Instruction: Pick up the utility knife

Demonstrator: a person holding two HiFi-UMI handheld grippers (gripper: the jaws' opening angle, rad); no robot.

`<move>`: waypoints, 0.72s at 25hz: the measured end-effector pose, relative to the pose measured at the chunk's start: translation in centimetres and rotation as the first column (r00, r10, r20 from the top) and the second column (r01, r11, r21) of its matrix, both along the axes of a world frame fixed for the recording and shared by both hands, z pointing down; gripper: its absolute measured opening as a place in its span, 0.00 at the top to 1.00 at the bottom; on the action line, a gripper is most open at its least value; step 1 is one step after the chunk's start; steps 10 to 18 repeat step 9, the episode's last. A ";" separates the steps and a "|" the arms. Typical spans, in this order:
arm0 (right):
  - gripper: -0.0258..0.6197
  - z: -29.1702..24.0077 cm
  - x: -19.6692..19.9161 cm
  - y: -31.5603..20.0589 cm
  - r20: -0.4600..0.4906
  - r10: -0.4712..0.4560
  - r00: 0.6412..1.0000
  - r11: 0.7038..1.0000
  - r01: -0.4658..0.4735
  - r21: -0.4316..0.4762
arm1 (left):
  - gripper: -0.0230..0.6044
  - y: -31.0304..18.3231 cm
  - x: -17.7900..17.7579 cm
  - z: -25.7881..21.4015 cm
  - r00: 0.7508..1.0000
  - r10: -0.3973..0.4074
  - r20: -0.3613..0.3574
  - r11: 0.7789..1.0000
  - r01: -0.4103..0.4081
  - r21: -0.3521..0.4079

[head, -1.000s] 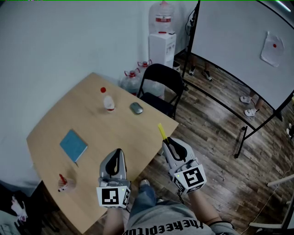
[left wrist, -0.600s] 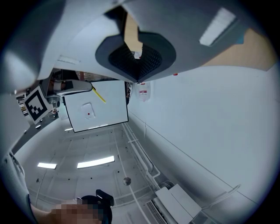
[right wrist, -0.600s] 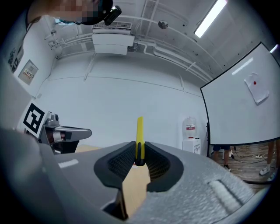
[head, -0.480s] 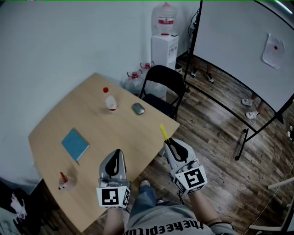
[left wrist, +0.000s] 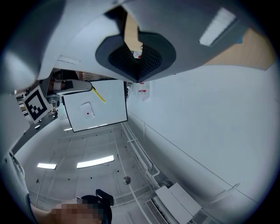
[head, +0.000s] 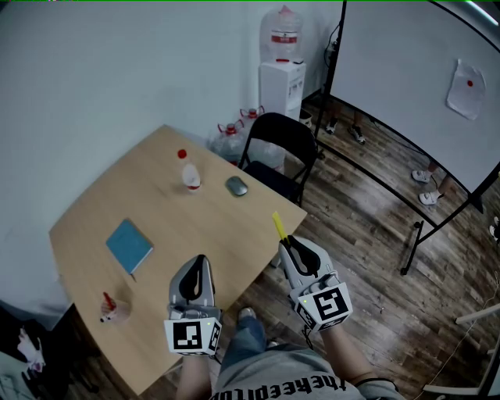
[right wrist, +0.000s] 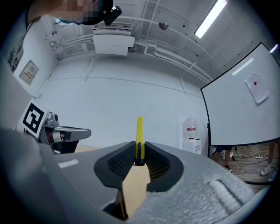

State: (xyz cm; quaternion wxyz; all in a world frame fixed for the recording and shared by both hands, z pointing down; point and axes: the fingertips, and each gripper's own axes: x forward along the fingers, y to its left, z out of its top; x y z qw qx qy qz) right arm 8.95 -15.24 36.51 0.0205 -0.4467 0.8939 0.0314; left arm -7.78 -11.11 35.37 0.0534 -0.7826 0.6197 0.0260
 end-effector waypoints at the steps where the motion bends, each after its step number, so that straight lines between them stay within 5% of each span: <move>1: 0.86 0.0 0.0 0.0 -0.001 0.000 1.000 1.000 0.000 0.001 | 0.93 0.0 -0.1 0.0 1.000 -0.001 0.000 1.000 0.001 -0.001; 18: 0.86 -0.2 -0.3 -0.2 -0.005 0.004 1.000 1.000 -0.004 0.006 | 0.93 -0.2 -0.2 0.1 1.000 0.003 0.001 1.000 -0.003 -0.004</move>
